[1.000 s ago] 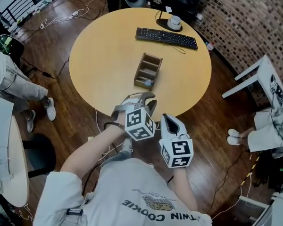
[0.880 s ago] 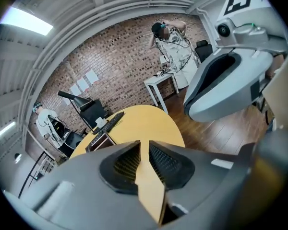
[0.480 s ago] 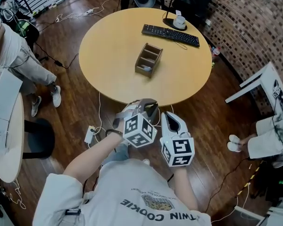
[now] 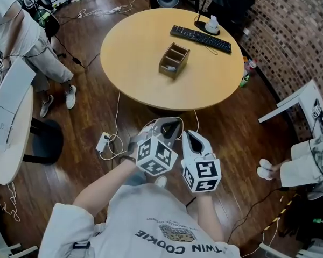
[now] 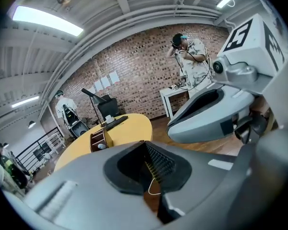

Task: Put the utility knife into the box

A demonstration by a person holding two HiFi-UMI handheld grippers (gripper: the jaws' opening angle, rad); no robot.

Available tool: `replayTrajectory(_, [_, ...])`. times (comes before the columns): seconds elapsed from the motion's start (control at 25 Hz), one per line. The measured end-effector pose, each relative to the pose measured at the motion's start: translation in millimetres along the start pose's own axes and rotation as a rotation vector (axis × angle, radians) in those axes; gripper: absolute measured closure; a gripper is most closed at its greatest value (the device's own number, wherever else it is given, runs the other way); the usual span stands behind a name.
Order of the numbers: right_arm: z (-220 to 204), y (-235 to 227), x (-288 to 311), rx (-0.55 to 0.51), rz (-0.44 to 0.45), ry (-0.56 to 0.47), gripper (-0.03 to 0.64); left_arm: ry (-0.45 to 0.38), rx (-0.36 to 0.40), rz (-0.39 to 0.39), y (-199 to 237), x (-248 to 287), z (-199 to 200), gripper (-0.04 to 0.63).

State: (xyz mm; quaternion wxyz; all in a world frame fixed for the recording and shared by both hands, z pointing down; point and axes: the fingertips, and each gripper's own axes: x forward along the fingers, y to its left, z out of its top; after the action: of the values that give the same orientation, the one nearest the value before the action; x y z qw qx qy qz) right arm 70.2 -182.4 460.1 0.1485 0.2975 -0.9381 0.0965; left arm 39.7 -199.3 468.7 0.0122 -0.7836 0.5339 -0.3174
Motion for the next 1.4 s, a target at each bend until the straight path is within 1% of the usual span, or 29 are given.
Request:
replayTrajectory(0.08, [-1.8, 6.0, -4.9, 0.000, 0.007, 0.000, 0.617, -0.003, -0.042, 0.004, -4.0, -9.7, -1.0, 0.588])
replayTrajectory(0.24, [-4.5, 26.3, -10.0, 0.005, 0.031, -0.002, 0.617, 0.000, -0.080, 0.022, -10.2, -34.5, -12.2, 0.588])
replayTrajectory(0.36, [-6.3, 45.6, -14.6, -0.010, 0.043, 0.000, 0.617, -0.005, -0.136, 0.033, -12.6, -54.8, -21.3, 0.588])
replayTrajectory(0.76, [-16.7, 135.5, -37.1, -0.022, 0.057, -0.005, 0.617, -0.056, -0.270, 0.059, -23.3, -151.8, -54.8, 0.589])
replayTrajectory(0.88, [-20.9, 163.4, -50.1, -0.014, 0.055, -0.014, 0.617, -0.062, -0.297, 0.061, -31.6, -179.1, -64.8, 0.589])
replayTrajectory(1.2, [-32.7, 221.0, -86.6, -0.003, 0.001, -0.024, 0.617, -0.089, -0.350, 0.058, -53.1, -243.0, -92.7, 0.589])
replayTrajectory(1.32, [-36.8, 237.6, -97.3, 0.004, -0.009, -0.020, 0.617, -0.109, -0.380, 0.052, -59.9, -260.5, -96.3, 0.589])
replayTrajectory(1.4, [-37.2, 245.3, -103.7, 0.003, -0.016, -0.018, 0.617, -0.122, -0.387, 0.046, -64.7, -269.1, -96.0, 0.589])
